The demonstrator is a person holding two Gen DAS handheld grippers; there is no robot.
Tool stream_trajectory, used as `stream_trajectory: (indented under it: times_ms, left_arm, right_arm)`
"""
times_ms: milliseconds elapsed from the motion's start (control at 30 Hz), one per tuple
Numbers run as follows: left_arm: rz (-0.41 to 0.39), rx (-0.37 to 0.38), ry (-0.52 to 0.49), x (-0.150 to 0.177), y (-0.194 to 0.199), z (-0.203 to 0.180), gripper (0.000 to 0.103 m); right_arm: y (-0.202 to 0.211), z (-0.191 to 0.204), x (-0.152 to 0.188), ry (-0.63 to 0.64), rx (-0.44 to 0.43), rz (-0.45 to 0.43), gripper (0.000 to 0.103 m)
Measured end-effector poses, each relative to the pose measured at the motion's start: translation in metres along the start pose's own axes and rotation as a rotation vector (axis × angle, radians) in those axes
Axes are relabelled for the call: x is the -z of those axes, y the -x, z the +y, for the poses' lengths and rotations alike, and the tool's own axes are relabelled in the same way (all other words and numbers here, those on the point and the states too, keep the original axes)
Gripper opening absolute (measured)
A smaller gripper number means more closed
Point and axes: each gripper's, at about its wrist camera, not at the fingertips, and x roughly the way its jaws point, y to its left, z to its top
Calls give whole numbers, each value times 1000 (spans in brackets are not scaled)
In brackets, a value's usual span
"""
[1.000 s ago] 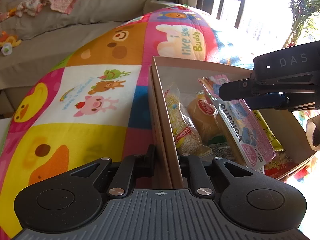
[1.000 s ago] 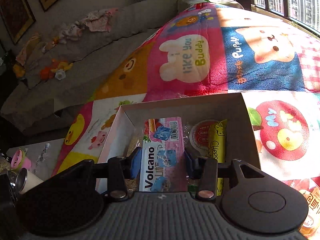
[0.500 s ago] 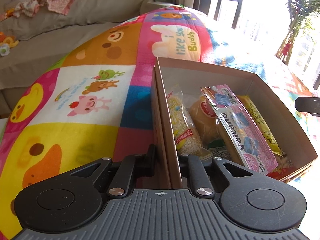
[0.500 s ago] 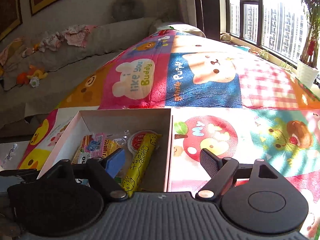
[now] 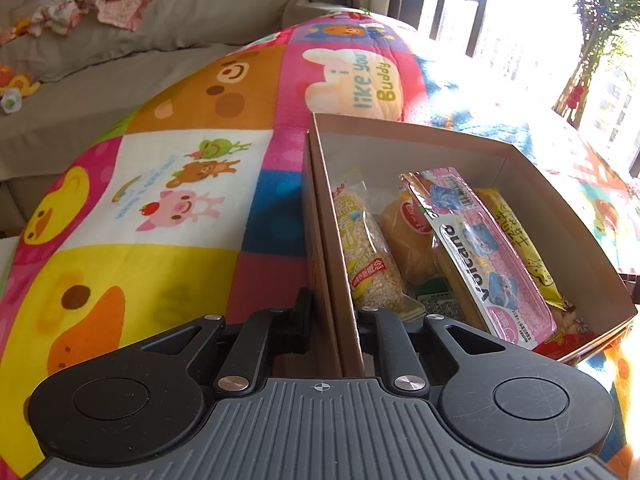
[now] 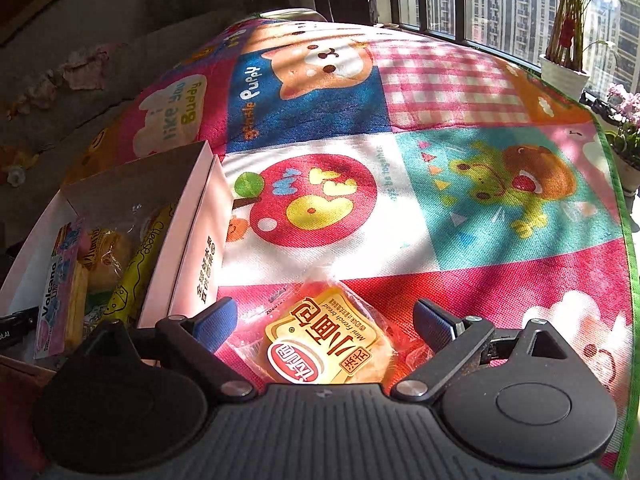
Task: Organize objects
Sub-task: 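Grasp the bagged bread bun on the mat with the right gripper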
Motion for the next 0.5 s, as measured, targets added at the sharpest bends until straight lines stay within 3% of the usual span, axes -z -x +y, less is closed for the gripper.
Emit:
stream_trajectory:
  times_ms: [233,400,500]
  left_arm:
    - [-3,-16,9,2,2,-3,15]
    - [-4,-27,14,3,4,-4,15]
    - [-3,-32,14,3,5,-5,15]
  right_arm:
    - [7,-10,6,-12,78,-46,89]
    - [9,-13,17,22,57,-20,88]
    - [16,-17,22,22,45,-15,81]
